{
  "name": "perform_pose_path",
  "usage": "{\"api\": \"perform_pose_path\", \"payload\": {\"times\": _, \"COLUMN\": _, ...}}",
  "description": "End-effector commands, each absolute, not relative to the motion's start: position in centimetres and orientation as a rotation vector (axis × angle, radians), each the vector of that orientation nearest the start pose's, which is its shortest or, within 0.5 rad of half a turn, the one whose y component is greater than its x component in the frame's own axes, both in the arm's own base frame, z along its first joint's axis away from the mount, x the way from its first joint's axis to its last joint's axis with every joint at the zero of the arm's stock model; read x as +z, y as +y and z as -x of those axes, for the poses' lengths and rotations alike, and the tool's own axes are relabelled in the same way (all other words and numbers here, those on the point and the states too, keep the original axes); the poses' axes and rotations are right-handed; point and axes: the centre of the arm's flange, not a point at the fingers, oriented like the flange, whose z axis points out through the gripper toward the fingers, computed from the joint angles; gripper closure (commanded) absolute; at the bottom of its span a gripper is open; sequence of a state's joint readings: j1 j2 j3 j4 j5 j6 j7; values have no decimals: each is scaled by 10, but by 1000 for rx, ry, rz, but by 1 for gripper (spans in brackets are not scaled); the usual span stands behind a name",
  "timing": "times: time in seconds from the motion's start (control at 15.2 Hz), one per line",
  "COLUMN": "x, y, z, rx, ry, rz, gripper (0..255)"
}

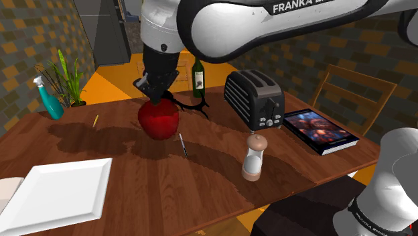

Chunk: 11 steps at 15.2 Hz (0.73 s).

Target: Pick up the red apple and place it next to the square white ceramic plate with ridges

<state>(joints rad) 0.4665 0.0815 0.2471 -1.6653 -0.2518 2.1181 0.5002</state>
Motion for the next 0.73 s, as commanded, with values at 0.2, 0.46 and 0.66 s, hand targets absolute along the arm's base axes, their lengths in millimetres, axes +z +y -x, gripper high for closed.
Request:
{"api": "perform_pose_path", "payload": {"times": 0.2, "x": 588, "y": 458, "z": -460, "rx": -664, "ry": -451, "rz": 3002, "gripper": 255}}
{"api": "perform_pose_path", "payload": {"times": 0.46, "x": 589, "y": 508, "z": -442, "rx": -664, "ry": -451, "rz": 3002, "gripper": 255}}
{"api": "perform_pose_path", "payload": {"times": 0.66, "x": 589, "y": 545, "z": -429, "rx": -664, "ry": -451, "rz": 3002, "gripper": 255}}
